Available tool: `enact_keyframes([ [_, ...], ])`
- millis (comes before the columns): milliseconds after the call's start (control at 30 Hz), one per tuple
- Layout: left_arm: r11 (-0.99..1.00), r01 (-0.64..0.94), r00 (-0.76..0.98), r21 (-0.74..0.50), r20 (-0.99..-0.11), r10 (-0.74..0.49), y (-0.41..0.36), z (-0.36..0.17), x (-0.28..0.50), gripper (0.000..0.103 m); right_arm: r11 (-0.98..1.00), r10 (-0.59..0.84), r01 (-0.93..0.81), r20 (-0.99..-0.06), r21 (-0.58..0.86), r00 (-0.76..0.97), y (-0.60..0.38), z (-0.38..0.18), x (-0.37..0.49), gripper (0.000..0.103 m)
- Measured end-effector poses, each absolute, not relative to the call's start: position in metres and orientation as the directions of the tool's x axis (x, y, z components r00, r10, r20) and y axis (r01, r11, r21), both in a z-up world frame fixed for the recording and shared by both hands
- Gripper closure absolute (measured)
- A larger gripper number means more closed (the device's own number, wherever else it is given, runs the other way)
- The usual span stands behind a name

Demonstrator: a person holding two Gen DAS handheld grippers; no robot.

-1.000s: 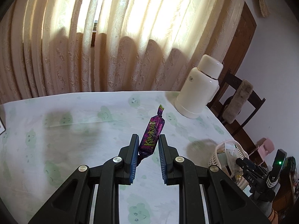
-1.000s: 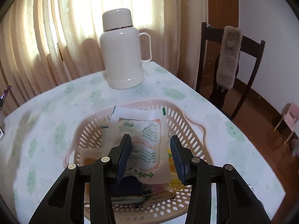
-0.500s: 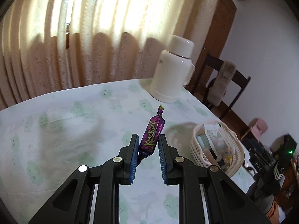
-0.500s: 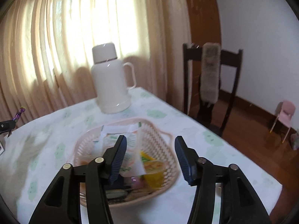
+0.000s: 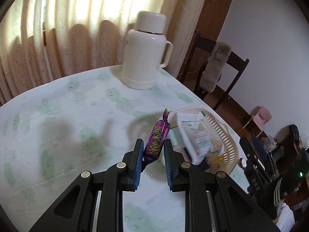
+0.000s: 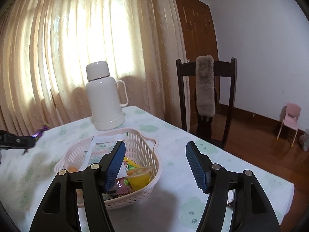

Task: Organize snacks
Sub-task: 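Carry the packet and purple candy into the pink basket and open both tools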

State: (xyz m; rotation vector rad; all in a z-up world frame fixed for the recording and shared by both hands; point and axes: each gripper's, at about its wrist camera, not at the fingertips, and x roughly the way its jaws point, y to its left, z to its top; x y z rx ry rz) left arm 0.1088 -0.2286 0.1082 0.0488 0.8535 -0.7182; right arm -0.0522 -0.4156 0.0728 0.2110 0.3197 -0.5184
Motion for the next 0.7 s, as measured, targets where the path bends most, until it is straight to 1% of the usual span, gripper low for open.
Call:
enact_keyframes([
  [100,0.768,0.596,0.426,-0.234,-0.718,-0.550,-0.250,0.104,0.108,0.084,0.853,-0.441,0.504,-0.329,0.137,0.835,-0.417,0.073,-0.057,0.035],
  [200,0.781,0.569,0.405,-0.258,-0.738,-0.539,-0.269,0.097,0.112,0.084,0.862,-0.419,0.482,-0.316,0.154,0.851,-0.417,0.072,-0.061,0.034],
  [233,0.782,0.564,0.395,-0.267,-0.744,-0.539,-0.273,0.095,0.113,0.080,0.866,-0.409,0.473,-0.316,0.161,0.856,-0.418,0.072,-0.061,0.033],
  [267,0.782,0.556,0.380,-0.283,-0.749,-0.542,-0.277,0.092,0.115,0.073,0.870,-0.399,0.465,-0.317,0.166,0.860,-0.418,0.071,-0.061,0.033],
  [333,0.783,0.544,0.368,-0.303,-0.753,-0.546,-0.282,0.089,0.116,0.066,0.874,-0.388,0.454,-0.316,0.174,0.866,-0.418,0.070,-0.061,0.033],
  [533,0.787,0.538,0.368,-0.302,-0.756,-0.542,-0.281,0.091,0.114,0.065,0.873,-0.369,0.441,-0.308,0.209,0.877,-0.422,0.069,-0.067,0.030],
  [600,0.786,0.536,0.373,-0.307,-0.749,-0.547,-0.277,0.094,0.112,0.064,0.874,-0.366,0.439,-0.309,0.210,0.878,-0.421,0.068,-0.067,0.027],
  [667,0.781,0.539,0.375,-0.316,-0.740,-0.559,-0.271,0.098,0.109,0.059,0.874,-0.369,0.439,-0.306,0.207,0.878,-0.420,0.068,-0.069,0.025],
  [700,0.780,0.539,0.377,-0.319,-0.736,-0.562,-0.269,0.100,0.108,0.059,0.874,-0.372,0.440,-0.303,0.204,0.878,-0.420,0.068,-0.069,0.024],
])
